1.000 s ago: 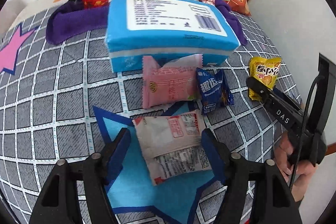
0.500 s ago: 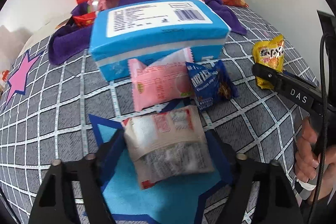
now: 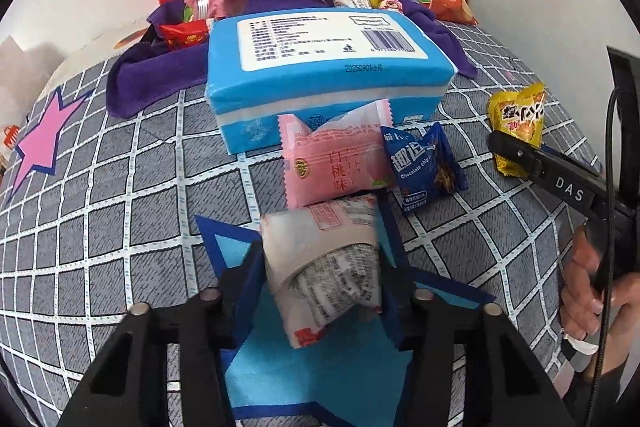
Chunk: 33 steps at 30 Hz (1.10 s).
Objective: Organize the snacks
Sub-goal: 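Grasp the white printed bag with the left tool while the right tool holds the yellow bag, then carry the yellow bag and white bag over the purple towel with both tools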
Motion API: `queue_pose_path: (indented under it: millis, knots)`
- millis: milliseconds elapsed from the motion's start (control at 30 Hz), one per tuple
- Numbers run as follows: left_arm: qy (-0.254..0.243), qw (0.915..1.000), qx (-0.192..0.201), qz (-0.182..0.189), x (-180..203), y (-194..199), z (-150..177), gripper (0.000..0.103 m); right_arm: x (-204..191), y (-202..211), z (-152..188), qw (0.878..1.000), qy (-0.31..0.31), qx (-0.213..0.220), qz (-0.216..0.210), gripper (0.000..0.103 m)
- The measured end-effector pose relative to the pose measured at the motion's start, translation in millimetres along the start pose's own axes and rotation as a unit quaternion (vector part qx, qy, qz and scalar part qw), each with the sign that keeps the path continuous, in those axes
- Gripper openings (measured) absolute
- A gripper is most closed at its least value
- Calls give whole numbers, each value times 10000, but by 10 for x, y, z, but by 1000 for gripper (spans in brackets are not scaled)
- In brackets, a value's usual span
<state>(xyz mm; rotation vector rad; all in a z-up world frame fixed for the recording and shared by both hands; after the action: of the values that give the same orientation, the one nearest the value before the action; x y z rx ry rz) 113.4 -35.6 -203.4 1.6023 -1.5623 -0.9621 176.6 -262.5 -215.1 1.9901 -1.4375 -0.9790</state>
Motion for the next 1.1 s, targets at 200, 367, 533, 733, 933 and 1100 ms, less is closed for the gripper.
queue_pose_path:
  millis: [200,367,533,733,933,1100]
  knots:
    - [222,9991,-120,329,-205,48,-26,45,-6,-6,1,10000,22,-6,20,49]
    - [387,9982,-71,442,-354,124,-77,45,-2,1,-4,10000,18,1,-9,48]
    - [383,9975,-4,587,-434,206,-169,45,-38,39,31,9999,122,-19,-12,47]
    - [446,9971,156,598,-577,313,-388,45,-54,151,-42,9997,-107,-118,-182,47]
    - [460,9969,358,530,-723,430,-661,45,-251,391,-310,9997,114,107,-213,47]
    - [547,9961,528,438,-857,506,-906,45,-573,537,-723,9980,425,382,-263,47]
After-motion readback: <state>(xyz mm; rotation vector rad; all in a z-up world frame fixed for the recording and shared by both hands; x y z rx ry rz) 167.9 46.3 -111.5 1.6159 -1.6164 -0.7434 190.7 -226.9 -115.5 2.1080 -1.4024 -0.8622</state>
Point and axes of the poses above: each gripper's, at about its wrist camera, not at the fingertips, and y roughly against the way its jaws point, x to its right, z to its underside, the point moved 2 cm from there along -y, roughly the way its jaws point, and after that the axes turned 7 degrees about -z, right-handed, at the moved point
